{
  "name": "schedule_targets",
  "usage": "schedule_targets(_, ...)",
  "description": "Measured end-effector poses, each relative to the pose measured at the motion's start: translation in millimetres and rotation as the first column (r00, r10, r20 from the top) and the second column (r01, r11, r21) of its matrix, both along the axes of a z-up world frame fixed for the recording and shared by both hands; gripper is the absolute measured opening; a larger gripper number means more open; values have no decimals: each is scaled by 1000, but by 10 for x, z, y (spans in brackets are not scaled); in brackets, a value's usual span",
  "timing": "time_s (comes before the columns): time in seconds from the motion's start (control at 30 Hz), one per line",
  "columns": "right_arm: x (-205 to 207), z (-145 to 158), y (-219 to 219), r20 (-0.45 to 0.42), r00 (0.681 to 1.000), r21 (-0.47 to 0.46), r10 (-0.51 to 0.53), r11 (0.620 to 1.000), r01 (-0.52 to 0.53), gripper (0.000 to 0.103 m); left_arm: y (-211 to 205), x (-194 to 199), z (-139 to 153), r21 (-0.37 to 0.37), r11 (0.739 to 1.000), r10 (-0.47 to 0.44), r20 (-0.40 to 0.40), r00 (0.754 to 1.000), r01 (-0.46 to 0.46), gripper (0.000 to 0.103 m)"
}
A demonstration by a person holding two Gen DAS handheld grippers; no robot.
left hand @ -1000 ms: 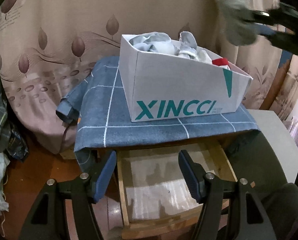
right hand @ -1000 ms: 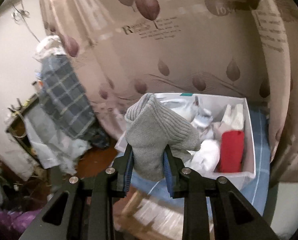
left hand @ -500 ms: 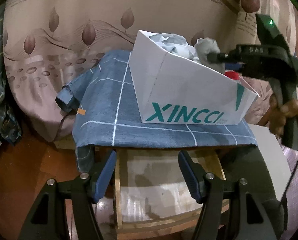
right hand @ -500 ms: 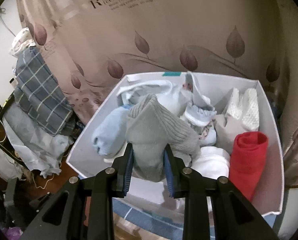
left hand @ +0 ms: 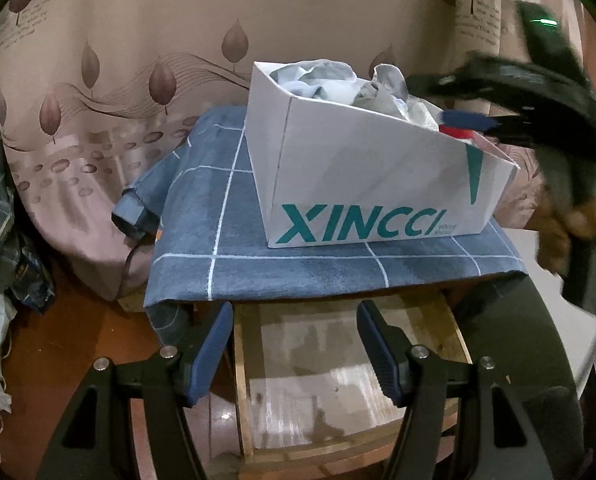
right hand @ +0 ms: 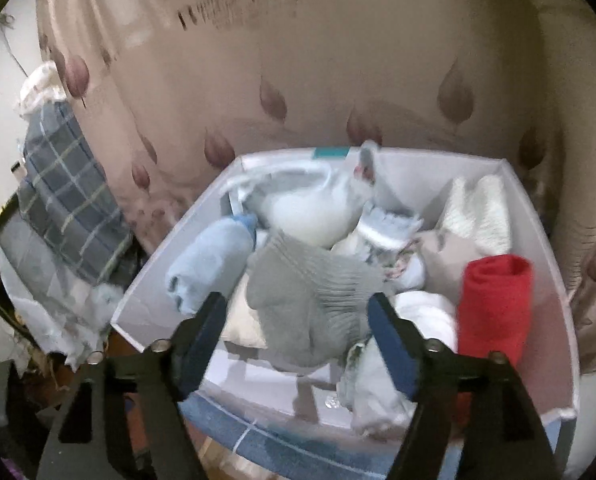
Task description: Take underwear out of drawer
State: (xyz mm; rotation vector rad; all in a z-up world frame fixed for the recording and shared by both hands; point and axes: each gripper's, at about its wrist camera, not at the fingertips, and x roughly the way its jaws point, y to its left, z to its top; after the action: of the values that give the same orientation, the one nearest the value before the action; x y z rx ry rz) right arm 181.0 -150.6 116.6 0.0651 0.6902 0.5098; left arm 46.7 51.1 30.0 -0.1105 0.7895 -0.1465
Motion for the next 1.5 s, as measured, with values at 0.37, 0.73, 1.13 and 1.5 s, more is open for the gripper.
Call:
schedule_targets(0.37,-1646,-163,-521,325,903,79,-282,959,271,102,-123,-108,145,2,998,69,105,992,-70,66)
schedule_targets(0.73,-1917,-406,-582,258,908,100,-330,944,315,103,-399,-339,286,137,980,113,227,967,-147,67)
schedule_targets(1.13,-1905,-431,-571,248,909,79,-334,942,325,103,-537,-397,270,189,975,72,245,967,-121,68)
schedule_targets(1.5,-1875,-448,-504,254,908,39,-332,942,334,103,-469,-371,264,163,978,88,250,964,-131,68)
